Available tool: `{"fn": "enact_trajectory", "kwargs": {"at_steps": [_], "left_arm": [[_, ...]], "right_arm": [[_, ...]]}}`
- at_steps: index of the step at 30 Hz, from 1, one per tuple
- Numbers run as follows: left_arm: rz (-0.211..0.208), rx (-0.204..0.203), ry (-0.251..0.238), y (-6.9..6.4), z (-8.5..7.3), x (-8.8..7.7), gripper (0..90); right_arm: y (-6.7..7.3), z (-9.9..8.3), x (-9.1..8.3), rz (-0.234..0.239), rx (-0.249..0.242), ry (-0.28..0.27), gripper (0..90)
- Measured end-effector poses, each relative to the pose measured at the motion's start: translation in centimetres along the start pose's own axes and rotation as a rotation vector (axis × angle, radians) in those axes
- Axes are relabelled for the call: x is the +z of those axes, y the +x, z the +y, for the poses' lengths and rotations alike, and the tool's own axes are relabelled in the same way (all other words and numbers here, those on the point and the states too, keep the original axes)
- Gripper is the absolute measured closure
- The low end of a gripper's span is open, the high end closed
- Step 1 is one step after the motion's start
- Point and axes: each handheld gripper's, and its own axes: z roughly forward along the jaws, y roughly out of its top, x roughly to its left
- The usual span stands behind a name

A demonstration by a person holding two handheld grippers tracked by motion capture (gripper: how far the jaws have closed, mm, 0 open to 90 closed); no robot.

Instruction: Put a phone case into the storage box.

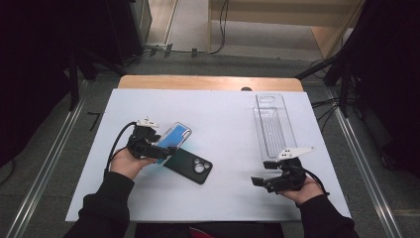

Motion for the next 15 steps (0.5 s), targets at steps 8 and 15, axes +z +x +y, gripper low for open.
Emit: {"fn": "enact_trajectory", "kwargs": {"at_steps": [8, 15], "left_arm": [[-0.039, -0.006, -0.001, -2.1, 0.1, 0.8, 17.0], [-0.059, -0.038, -0.037, -3.1, -0.1, 1.0, 17.0]], "right_arm": [[0.2, 0.1, -0.1, -0.006, 0.001, 0.004, 13.0], [0.7, 0.4, -0.3, -0.006, 0.016, -0.016, 13.0]]}}
